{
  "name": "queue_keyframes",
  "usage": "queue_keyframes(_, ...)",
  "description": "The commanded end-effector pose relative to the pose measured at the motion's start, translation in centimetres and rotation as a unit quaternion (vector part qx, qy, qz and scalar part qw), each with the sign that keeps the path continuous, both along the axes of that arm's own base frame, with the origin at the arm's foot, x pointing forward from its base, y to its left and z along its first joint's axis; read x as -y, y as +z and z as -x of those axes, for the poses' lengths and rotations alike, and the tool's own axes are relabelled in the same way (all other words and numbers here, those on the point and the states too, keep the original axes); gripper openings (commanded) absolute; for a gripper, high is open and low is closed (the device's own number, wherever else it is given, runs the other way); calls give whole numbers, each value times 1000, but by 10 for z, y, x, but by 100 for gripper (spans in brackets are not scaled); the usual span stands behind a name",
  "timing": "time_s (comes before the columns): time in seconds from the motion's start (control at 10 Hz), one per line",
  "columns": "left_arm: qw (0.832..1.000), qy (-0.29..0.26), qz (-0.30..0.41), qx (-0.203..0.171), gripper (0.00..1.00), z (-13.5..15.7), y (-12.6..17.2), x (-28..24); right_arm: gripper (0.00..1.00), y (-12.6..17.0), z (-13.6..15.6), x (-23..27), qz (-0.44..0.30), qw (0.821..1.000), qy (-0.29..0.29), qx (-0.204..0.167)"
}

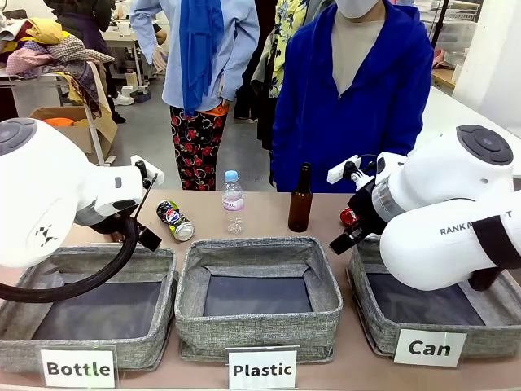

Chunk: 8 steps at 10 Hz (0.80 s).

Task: Sort the can waste into the basket.
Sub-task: Pick up the can waste from the table and place it in the right Fabric basket.

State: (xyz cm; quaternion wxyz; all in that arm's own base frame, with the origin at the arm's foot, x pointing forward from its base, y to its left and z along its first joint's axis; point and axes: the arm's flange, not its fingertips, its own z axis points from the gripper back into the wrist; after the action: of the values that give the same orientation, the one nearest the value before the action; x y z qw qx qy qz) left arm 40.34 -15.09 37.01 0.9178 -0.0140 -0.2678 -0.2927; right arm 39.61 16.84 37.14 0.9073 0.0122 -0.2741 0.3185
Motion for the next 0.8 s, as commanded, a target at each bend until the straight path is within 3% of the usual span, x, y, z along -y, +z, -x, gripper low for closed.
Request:
queue_keyframes(0.0,1000,0,0,0,100,0,0,0,100,0,0,0,0,1000,0,0)
queue_keyframes(0.5,1000,0,0,0,100,0,0,0,100,7,3,2,-8,1000,-4,-3)
queue_keyframes(0.7,995,-78,61,-22,100,19,27,0,100,46,18,14,-41,997,-62,-20)
